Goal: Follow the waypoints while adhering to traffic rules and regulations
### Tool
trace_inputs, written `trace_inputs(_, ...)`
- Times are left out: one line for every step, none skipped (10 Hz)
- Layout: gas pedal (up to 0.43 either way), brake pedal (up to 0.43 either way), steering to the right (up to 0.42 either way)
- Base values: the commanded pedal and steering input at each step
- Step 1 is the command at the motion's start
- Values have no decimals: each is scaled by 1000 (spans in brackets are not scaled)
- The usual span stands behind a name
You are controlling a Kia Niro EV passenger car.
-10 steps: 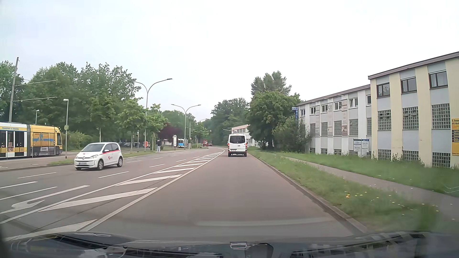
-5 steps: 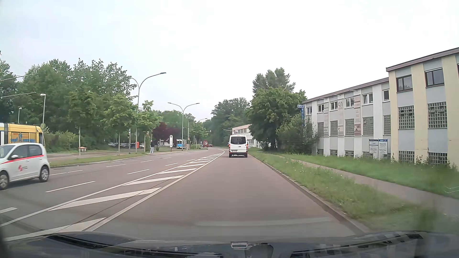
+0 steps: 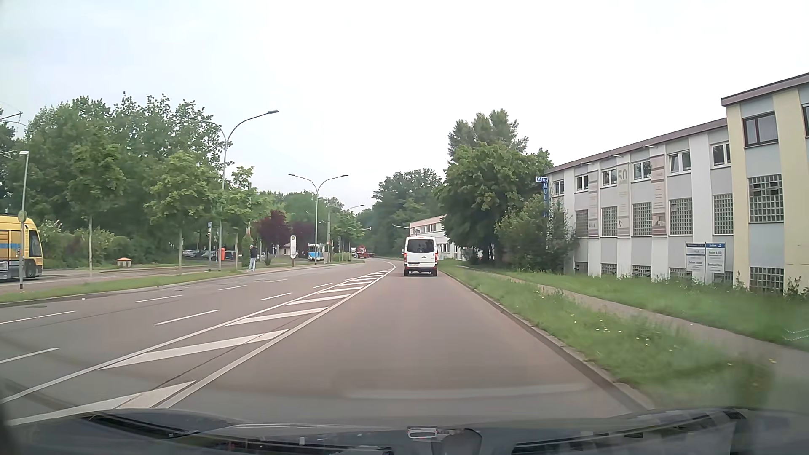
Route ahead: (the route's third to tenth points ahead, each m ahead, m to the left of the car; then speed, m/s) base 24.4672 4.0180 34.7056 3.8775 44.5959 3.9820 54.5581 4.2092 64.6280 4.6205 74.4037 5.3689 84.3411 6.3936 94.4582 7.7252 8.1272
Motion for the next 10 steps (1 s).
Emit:
trace_inputs(79, 0, 0)
trace_inputs(79, 0, 0)
trace_inputs(79, 0, 0)
trace_inputs(79, 0, 0)
trace_inputs(79, 0, 0)
trace_inputs(79, 0, 0)
trace_inputs(79, 0, 0)
trace_inputs(79, 0, 1)
trace_inputs(79, 0, 1)
trace_inputs(79, 0, 1)
